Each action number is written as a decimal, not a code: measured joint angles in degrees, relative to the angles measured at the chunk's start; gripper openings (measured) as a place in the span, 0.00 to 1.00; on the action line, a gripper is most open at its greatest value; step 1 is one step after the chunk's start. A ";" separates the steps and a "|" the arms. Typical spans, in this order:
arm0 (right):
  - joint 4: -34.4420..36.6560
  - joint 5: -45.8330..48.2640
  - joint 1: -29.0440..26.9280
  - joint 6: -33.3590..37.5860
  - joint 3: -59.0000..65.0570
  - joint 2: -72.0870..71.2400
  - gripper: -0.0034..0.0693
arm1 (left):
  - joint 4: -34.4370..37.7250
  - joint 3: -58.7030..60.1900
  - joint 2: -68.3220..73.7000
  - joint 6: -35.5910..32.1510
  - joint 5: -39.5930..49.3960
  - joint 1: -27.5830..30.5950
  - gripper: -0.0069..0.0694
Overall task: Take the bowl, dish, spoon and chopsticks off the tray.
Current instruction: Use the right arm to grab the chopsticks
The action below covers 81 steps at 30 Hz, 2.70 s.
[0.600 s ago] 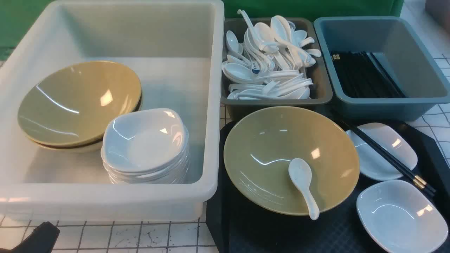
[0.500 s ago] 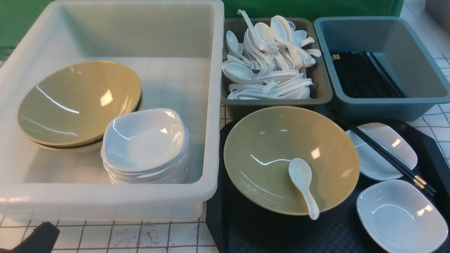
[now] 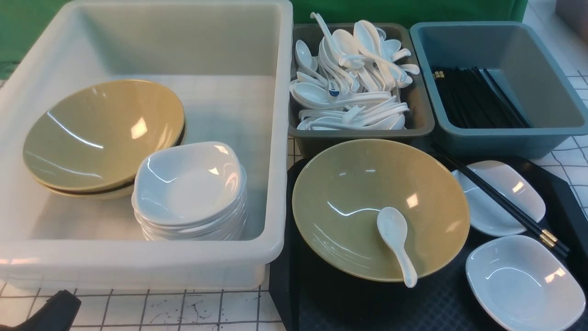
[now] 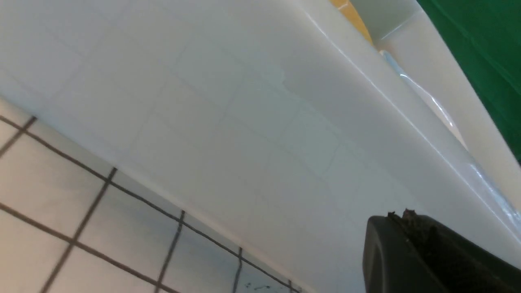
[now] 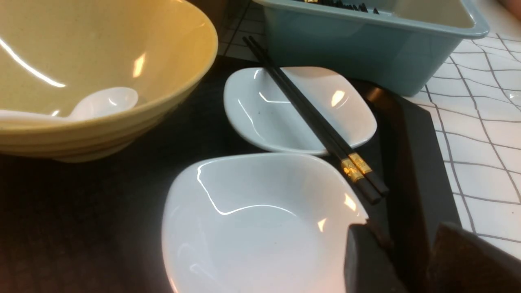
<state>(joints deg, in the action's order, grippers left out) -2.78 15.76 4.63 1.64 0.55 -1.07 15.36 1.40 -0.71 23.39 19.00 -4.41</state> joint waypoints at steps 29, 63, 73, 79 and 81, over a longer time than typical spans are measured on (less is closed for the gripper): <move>3.47 -4.92 0.00 -9.11 0.61 0.00 0.37 | 32.63 -8.62 0.81 -10.37 -5.30 0.00 0.09; 5.83 41.32 20.46 3.57 -57.35 64.49 0.23 | 16.88 -53.60 51.03 -34.63 26.49 -30.05 0.09; 7.10 41.27 1.96 23.39 -65.73 85.32 0.28 | 22.39 -53.70 48.70 -41.91 28.31 -30.23 0.09; 7.43 31.47 0.59 27.50 -65.86 89.63 0.53 | 30.58 -54.02 47.33 -48.20 27.71 -30.27 0.09; 7.49 29.82 0.24 27.67 -65.92 91.07 0.58 | 31.38 -54.06 47.33 -48.89 27.77 -30.27 0.09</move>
<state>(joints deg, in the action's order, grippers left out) 4.71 45.58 4.87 29.31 -65.37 90.00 46.74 -52.66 46.62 -25.50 46.77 -34.68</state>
